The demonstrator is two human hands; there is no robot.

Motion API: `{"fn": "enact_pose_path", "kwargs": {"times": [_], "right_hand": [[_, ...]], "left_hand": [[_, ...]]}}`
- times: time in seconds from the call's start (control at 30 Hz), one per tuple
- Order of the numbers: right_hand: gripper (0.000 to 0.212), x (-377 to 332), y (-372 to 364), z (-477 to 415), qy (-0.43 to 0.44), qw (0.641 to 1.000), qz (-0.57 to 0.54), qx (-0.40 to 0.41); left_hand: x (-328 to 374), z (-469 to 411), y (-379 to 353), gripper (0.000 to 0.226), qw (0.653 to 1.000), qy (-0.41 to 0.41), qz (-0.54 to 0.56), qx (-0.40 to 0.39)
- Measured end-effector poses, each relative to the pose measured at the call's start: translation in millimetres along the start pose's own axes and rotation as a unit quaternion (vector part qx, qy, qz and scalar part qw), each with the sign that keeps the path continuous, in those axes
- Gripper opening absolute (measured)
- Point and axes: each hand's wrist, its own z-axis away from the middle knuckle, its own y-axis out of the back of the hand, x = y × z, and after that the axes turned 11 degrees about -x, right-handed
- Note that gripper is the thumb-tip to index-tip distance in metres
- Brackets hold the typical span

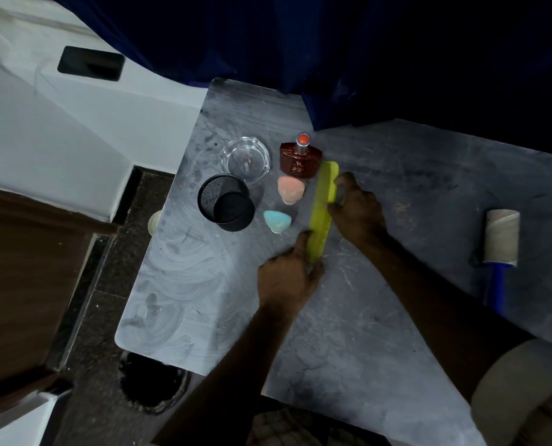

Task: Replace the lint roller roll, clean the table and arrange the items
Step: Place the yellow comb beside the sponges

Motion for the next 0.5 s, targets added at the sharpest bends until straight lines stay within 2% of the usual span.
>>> {"fn": "enact_pose_path", "kwargs": {"times": [0.23, 0.5], "right_hand": [[0.053, 0.2, -1.4, -0.6, 0.003, 1.0, 0.0, 0.001], [0.052, 4.9, 1.1, 11.9, 0.02, 0.998, -0.035, 0.037]], "left_hand": [[2.2, 3.4, -0.8, 0.062, 1.0, -0.004, -0.003, 0.01], [4.4, 13.1, 0.1, 0.066, 1.0, -0.009, 0.002, 0.02]]}}
